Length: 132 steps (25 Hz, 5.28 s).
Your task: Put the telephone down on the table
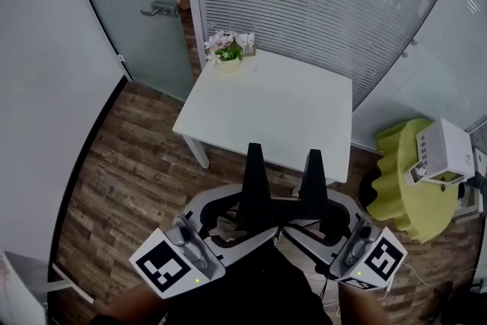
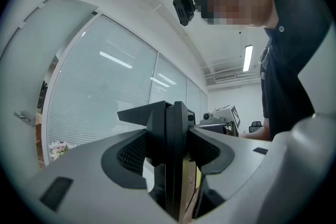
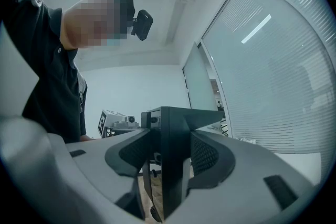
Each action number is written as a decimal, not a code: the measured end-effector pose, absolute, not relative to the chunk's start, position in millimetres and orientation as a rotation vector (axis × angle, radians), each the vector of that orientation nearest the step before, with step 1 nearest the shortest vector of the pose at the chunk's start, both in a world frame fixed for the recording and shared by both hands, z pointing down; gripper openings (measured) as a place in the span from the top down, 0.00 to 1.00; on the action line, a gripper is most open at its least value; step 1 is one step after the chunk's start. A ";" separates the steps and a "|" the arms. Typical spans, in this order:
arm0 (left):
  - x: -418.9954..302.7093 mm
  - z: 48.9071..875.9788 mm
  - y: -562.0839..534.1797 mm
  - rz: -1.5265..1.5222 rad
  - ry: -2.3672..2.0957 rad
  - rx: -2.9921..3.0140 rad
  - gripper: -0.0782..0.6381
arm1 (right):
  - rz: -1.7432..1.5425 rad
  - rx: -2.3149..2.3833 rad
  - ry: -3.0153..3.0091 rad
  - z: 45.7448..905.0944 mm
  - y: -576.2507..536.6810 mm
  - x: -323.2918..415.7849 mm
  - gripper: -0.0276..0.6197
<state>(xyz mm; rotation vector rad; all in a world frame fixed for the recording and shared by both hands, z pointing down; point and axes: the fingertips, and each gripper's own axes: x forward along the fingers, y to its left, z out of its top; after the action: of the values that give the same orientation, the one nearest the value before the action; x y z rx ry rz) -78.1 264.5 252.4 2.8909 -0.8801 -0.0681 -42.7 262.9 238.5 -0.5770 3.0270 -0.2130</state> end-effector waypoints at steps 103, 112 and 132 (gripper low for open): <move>-12.5 604.9 -216.2 0.297 -0.419 2.462 0.55 | -1.135 -0.919 2.886 598.7 -215.3 20.2 0.59; -5.7 636.4 -245.2 0.301 -0.432 2.407 0.55 | -1.226 -0.921 2.840 630.4 -244.7 27.7 0.59; -7.2 686.7 -287.9 0.275 -0.480 2.197 0.55 | -1.444 -0.875 2.709 680.3 -289.9 29.3 0.59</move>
<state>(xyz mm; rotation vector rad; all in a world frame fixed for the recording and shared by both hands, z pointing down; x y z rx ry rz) -7.2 -287.9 686.7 2.1972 -0.4797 0.2749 29.3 -289.9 680.3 -0.8754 2.7095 -1.4443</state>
